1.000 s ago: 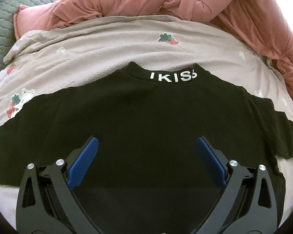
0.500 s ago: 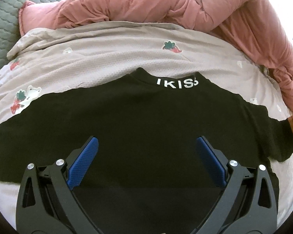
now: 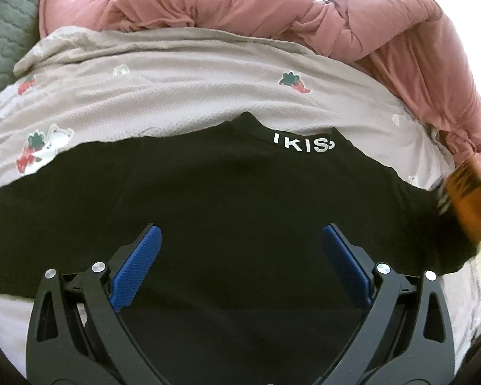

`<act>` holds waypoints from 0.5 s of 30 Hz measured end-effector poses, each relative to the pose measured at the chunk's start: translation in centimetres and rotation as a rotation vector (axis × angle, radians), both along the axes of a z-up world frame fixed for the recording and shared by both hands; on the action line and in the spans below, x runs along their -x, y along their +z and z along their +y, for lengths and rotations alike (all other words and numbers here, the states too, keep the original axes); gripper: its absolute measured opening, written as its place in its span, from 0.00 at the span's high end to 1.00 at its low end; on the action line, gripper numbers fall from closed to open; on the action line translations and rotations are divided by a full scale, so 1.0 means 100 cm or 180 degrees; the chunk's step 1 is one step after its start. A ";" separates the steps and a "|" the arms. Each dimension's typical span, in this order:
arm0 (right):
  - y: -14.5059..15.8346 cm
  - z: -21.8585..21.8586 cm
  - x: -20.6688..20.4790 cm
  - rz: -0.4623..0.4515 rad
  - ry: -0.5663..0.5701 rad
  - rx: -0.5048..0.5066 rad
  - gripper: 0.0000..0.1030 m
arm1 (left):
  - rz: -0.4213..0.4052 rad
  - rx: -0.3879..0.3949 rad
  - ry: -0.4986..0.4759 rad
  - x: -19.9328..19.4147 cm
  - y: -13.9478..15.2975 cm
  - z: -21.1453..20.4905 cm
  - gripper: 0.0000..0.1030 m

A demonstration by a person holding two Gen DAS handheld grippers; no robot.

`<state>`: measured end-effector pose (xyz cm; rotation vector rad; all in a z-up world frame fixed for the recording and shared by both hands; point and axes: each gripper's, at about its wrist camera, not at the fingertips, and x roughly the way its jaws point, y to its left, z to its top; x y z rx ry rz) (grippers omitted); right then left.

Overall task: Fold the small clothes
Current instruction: 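Carry the sock with the right gripper onto the sweatshirt chest and release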

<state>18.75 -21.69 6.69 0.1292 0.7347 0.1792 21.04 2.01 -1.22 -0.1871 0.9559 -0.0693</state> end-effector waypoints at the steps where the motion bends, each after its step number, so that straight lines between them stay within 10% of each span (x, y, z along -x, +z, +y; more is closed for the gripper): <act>1: -0.002 0.009 -0.002 0.0014 0.0047 0.0005 0.98 | 0.0011 0.0021 0.0005 0.000 -0.001 0.001 0.09; 15: 0.013 0.006 0.022 -0.0280 0.0261 -0.0043 0.94 | 0.0165 0.0384 -0.0204 0.000 -0.013 -0.009 0.09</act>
